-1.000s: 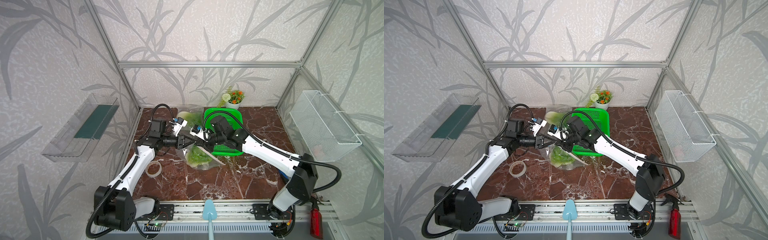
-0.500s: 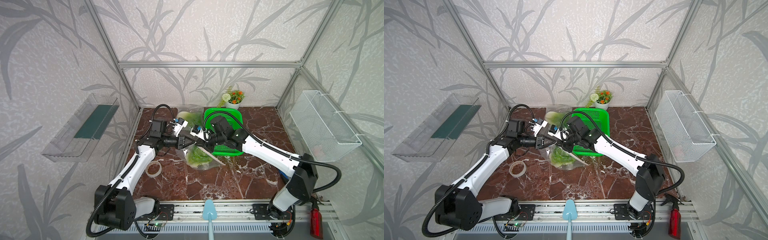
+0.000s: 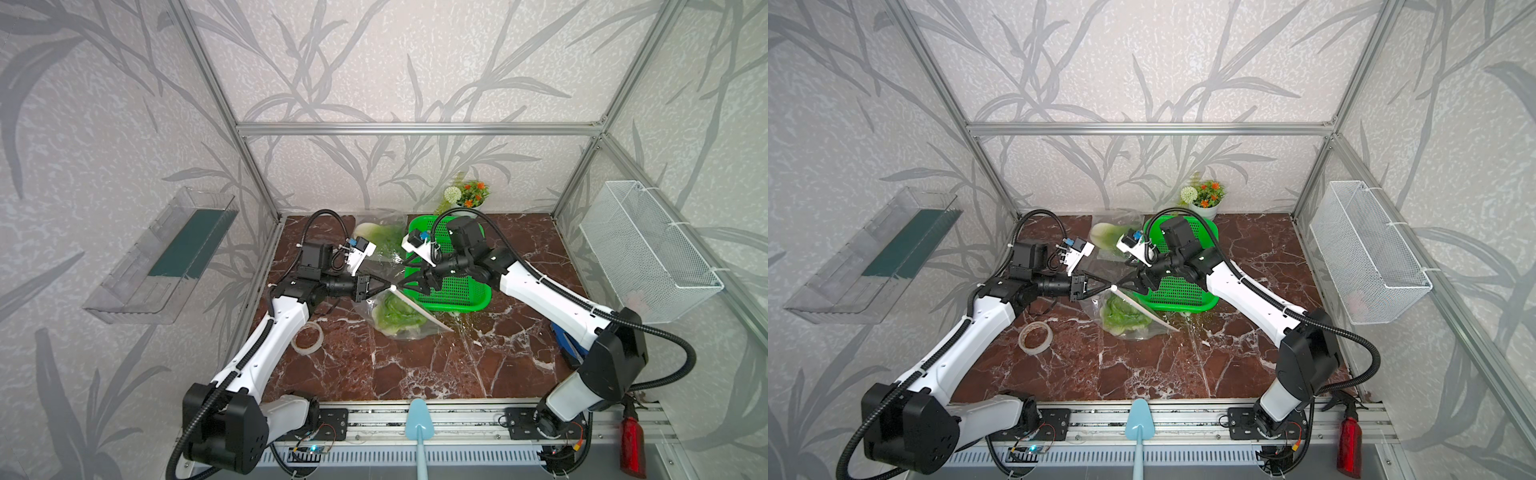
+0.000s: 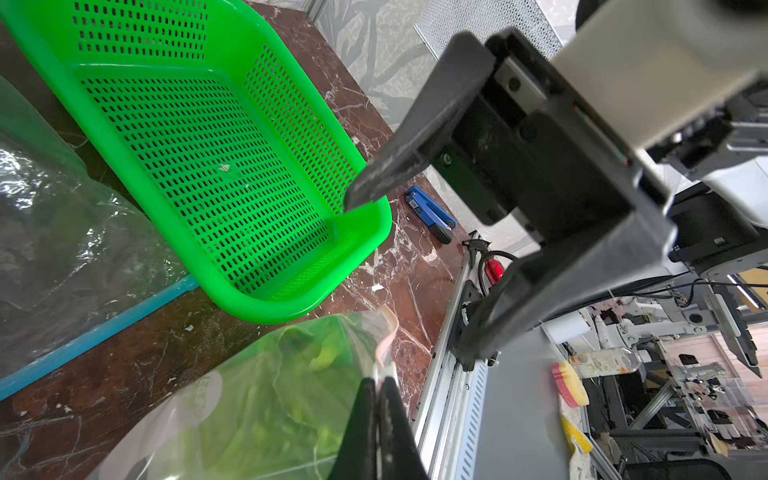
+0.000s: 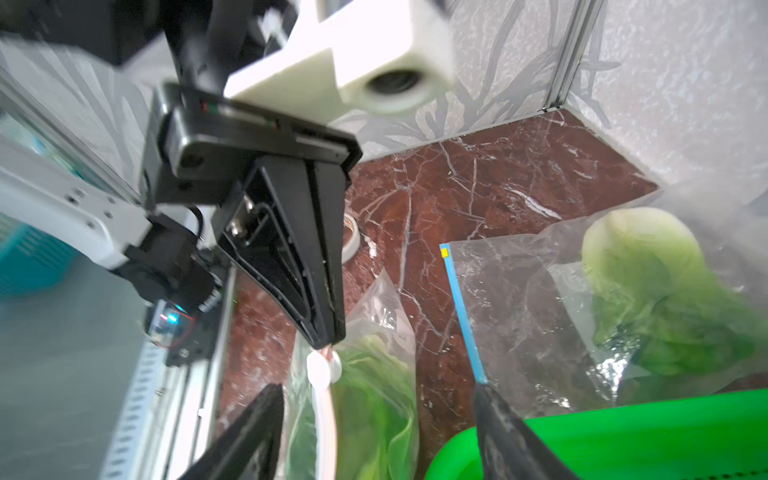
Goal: Open the zip-top bag and take out the chinese cabbages
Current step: Unzip the zipper on the zipper food storage bag.
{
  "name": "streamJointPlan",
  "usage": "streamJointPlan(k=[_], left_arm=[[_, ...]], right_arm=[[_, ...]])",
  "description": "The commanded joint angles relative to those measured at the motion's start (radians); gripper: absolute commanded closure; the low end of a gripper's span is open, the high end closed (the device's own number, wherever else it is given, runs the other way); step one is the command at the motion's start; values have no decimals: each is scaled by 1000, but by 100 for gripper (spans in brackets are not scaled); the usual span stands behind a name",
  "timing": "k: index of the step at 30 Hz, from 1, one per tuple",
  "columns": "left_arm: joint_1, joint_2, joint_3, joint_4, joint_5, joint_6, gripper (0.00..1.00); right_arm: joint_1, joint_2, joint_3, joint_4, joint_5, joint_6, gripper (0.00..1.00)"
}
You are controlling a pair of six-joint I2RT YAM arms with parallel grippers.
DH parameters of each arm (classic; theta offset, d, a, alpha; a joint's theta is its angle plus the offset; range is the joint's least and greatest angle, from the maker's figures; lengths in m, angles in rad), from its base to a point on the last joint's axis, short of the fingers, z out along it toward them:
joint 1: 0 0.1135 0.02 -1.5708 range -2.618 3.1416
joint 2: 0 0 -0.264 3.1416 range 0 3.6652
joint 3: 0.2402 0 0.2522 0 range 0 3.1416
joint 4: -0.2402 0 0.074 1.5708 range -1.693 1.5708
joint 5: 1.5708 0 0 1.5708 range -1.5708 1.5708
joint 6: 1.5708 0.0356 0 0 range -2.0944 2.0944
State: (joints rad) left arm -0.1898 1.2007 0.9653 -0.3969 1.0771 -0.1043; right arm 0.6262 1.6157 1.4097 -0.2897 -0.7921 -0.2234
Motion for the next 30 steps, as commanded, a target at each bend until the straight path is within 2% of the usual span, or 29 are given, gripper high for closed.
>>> streamJointPlan(k=[1, 3, 7, 14, 26, 30], left_arm=[[-2, -37, -14, 35, -2, 23, 100], [-2, -48, -21, 47, -9, 23, 100], [-2, -65, -31, 59, -19, 23, 100], [-2, -91, -47, 88, -24, 23, 100], [-2, -102, -58, 115, -15, 8, 100], [-2, -107, -67, 131, -24, -1, 100]], right_arm=[[-20, 11, 4, 77, -266, 110, 50], [-31, 41, 15, 102, -350, 156, 54], [-32, 80, 31, 117, -438, 192, 53], [-23, 140, 37, 129, -482, 220, 53], [2, 218, 65, 204, -489, 280, 57], [3, 227, 62, 243, -496, 310, 65]])
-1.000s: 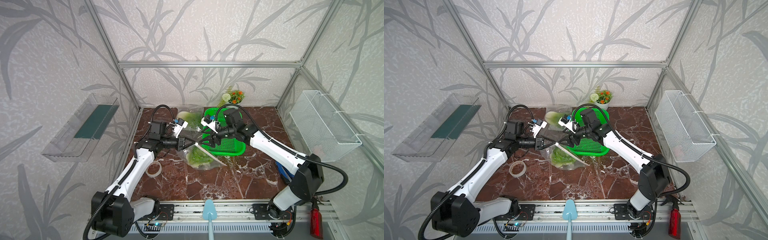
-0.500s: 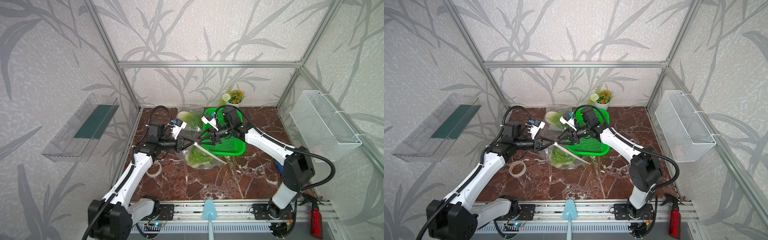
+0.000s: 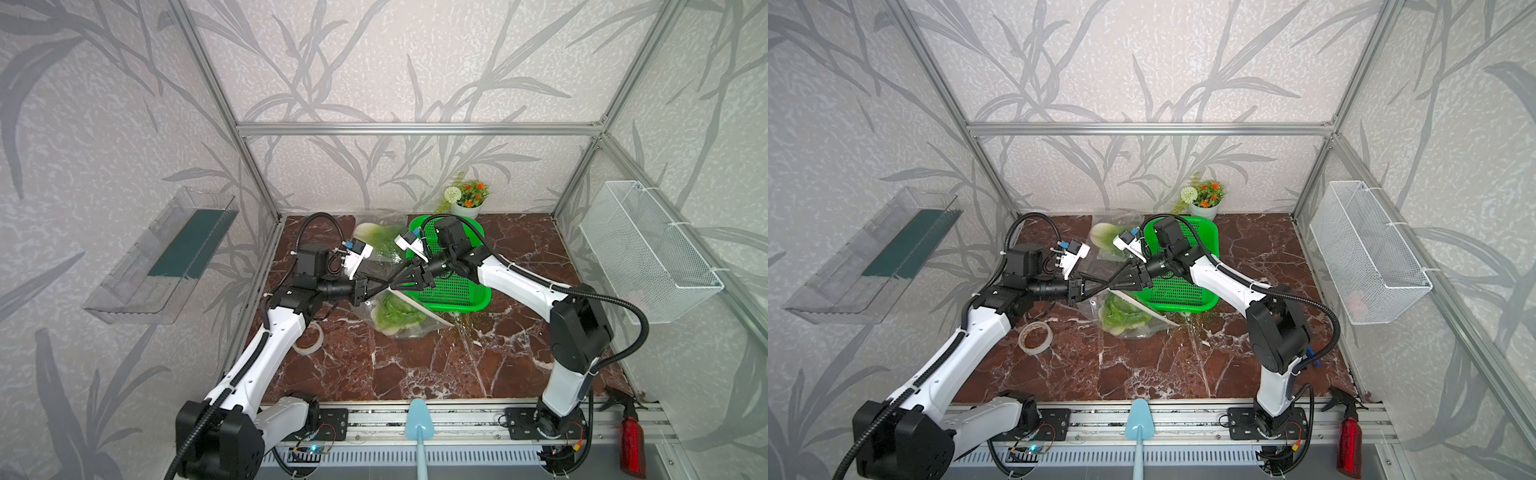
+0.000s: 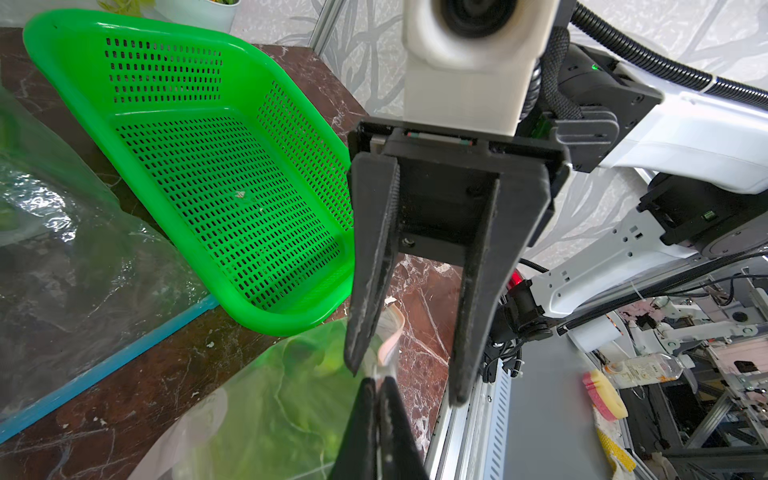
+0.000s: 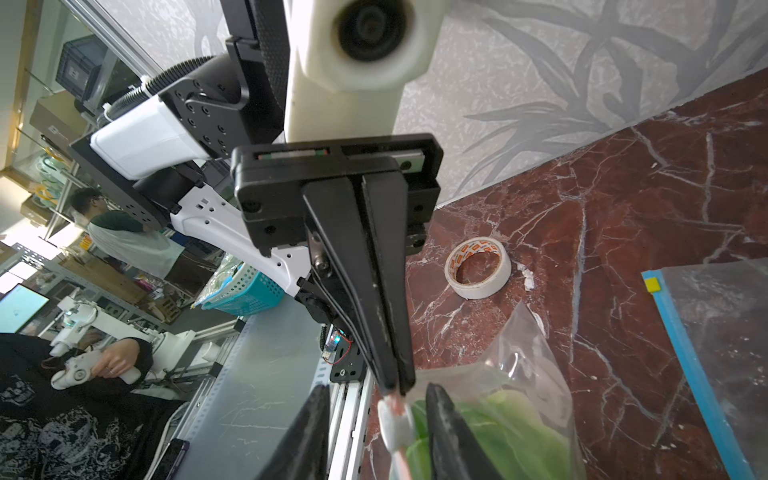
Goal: Open the zip-top bag and take out the chinese cabbages
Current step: Unzip the zipper on the zipper food storage bag.
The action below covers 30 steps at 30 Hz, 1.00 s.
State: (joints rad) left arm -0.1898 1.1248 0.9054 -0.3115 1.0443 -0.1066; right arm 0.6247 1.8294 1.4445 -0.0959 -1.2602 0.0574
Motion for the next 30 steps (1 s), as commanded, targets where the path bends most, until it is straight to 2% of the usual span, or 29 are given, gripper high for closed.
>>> streamJointPlan(k=[1, 3, 21, 30], left_arm=[[-2, -33, -8, 51, 8, -1, 100], [-2, -32, -11, 55, 2, -5, 100], [-2, -44, -16, 58, -20, -6, 100], [-2, -46, -17, 57, -27, -7, 100]], right_arm=[[6, 13, 24, 55, -28, 35, 69], [7, 12, 18, 56, -31, 40, 72], [11, 8, -16, -24, -25, -17, 74], [11, 1, -32, -34, -19, -24, 81]])
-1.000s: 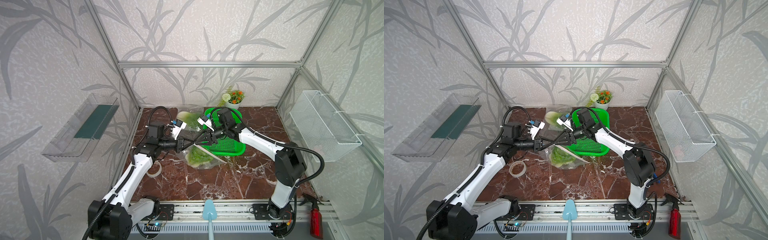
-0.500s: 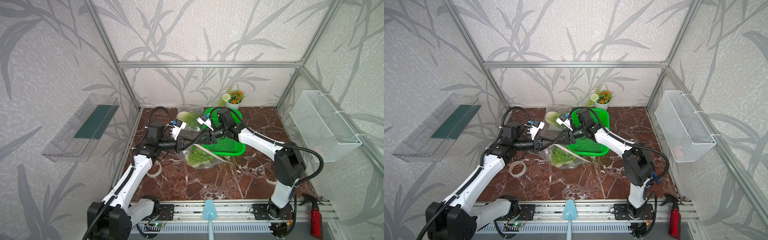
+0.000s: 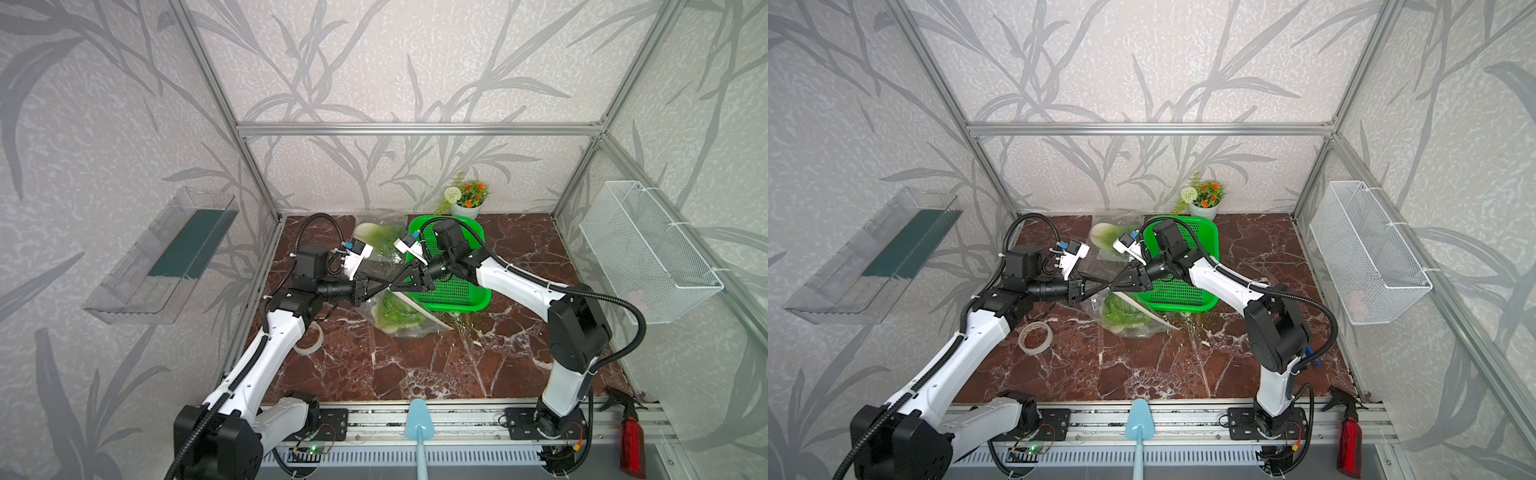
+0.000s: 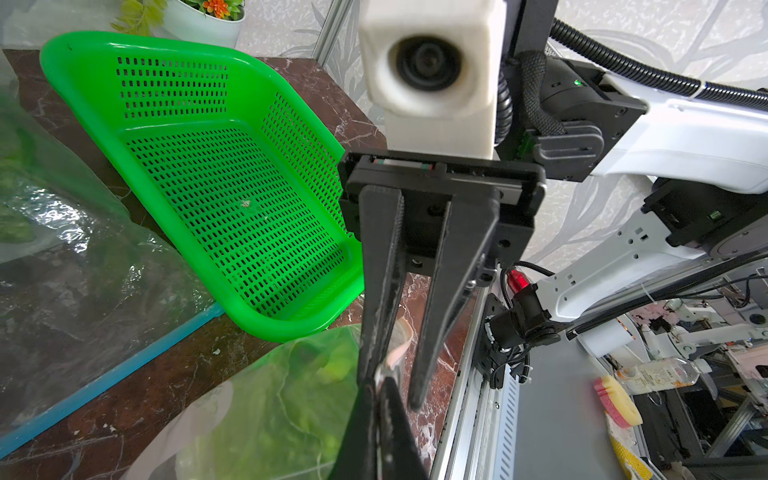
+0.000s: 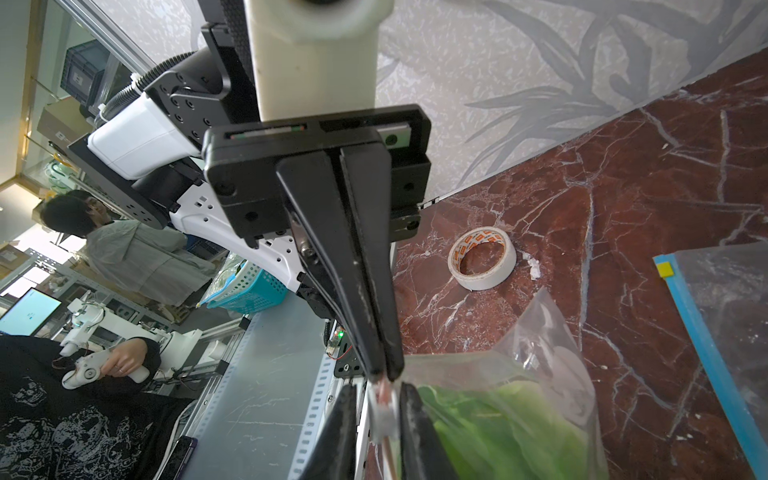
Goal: Open the zip-top bag and take out the chinese cabbages
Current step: Unzip the zipper on the zipper food storage bag.
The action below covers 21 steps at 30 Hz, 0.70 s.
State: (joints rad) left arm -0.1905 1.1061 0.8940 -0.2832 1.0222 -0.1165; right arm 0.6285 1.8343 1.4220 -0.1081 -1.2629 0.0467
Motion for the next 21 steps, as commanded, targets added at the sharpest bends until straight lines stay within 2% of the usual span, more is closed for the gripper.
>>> streamJointPlan(k=[1, 5, 11, 21], left_arm=[[-1, -28, -4, 29, -3, 3, 100], [-1, -27, -7, 32, 2, 0, 100], [-1, -29, -6, 34, -12, -5, 100], [2, -44, -29, 66, -89, -44, 100]], right_arm=[[7, -4, -9, -21, -16, -12, 82], [7, -5, -9, -2, -9, 0, 86], [7, -6, -9, 13, -7, 19, 100], [7, -30, -32, -94, 36, -56, 100]])
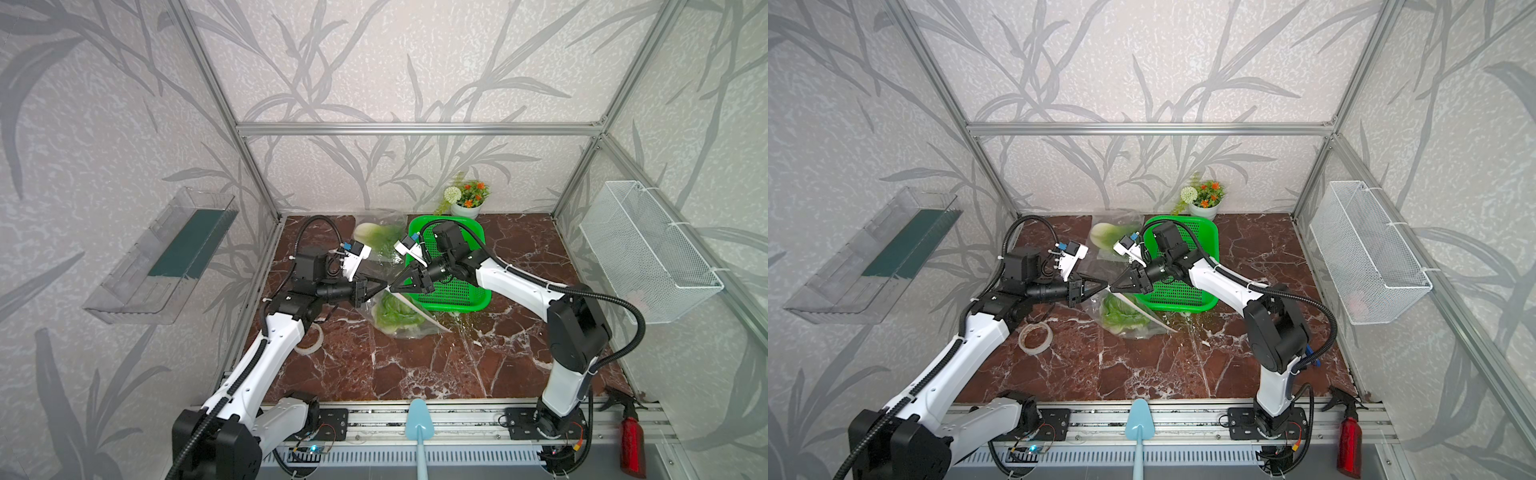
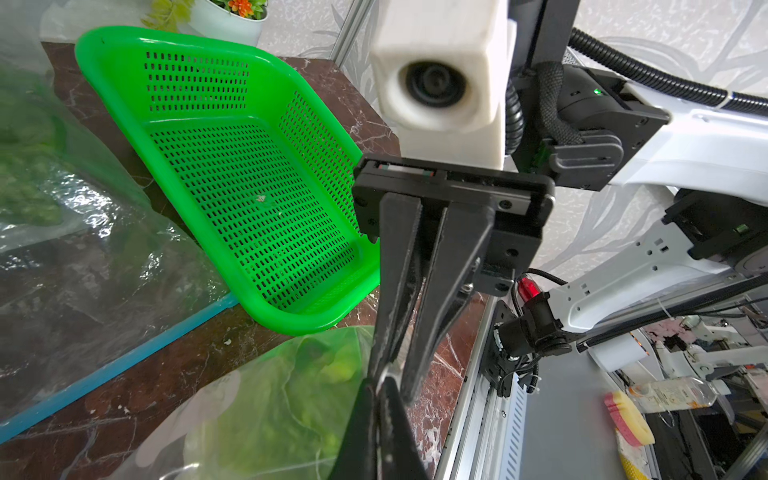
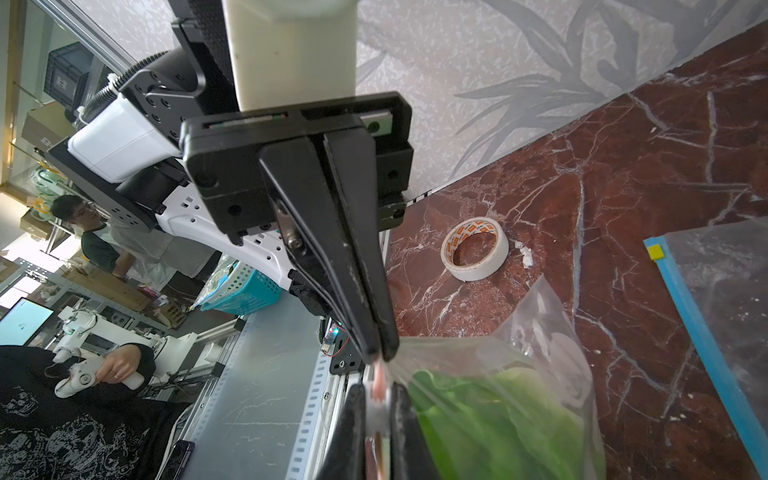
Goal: Open the zip-top bag and take out the chinese cabbages
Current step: Unzip the zipper on the zipper food storage bag.
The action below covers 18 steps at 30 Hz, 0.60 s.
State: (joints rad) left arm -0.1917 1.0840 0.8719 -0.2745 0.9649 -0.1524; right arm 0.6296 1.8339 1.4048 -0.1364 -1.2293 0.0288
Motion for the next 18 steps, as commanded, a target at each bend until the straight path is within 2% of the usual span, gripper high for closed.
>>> streamJointPlan(k=[1, 18], left_arm=[[4, -18, -5, 58, -39, -10, 100], [20, -14, -14, 73, -135, -46, 100]], right_arm=[[6, -32, -15, -82, 7, -48, 100], [6, -107, -78, -200, 105, -127, 100]])
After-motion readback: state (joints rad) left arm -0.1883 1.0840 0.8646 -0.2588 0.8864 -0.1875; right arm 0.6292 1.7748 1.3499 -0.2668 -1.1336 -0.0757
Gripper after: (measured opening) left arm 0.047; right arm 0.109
